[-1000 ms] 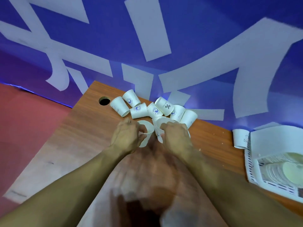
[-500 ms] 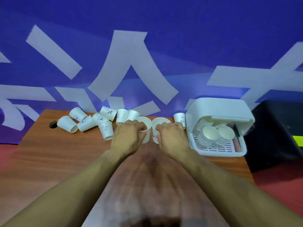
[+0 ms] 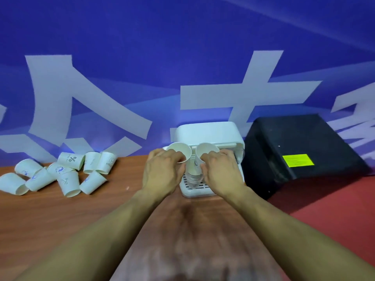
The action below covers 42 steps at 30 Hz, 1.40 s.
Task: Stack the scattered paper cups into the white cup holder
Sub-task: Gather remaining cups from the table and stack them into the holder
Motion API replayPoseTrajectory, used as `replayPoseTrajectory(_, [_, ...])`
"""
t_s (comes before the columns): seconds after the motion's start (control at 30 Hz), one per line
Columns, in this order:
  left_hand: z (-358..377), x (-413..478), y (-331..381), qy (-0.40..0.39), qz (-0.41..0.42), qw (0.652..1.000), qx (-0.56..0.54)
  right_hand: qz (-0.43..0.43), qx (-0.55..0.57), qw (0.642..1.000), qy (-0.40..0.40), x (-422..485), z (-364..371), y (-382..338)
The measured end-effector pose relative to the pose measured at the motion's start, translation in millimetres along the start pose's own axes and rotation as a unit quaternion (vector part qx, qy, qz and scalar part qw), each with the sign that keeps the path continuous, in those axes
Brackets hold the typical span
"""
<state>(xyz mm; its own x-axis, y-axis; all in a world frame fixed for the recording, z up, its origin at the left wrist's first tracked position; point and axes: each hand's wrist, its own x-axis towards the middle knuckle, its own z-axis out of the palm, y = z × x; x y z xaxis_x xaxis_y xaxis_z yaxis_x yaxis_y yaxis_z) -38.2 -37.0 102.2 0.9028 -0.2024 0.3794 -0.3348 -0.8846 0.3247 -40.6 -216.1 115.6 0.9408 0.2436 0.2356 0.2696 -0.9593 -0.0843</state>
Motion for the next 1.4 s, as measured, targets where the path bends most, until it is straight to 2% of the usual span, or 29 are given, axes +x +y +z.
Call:
replayPoseTrajectory(0.23, [30,15,12,-0.022,-0.027,0.999,-0.015,0.045,0.01,0.999,-0.004,9,22,38])
replayPoseTrajectory(0.4, [51,17,10,-0.009,0.017,1.0,0.004,0.038,0.014,0.999,0.007,9,41,46])
replayPoseTrajectory(0.67, [75,17,5,-0.059,0.042,0.997,0.022,0.067,-0.021,0.996,0.06,2,69,59])
replayPoseTrajectory(1.07, [96,19,-2,-0.132,0.044,0.99,0.034,0.027,-0.032,0.999,-0.022,12,97,66])
replayPoseTrajectory(1.4, [111,16,-6,-0.136,0.066,0.988,0.031,0.016,-0.025,0.999,-0.016,14,109,64])
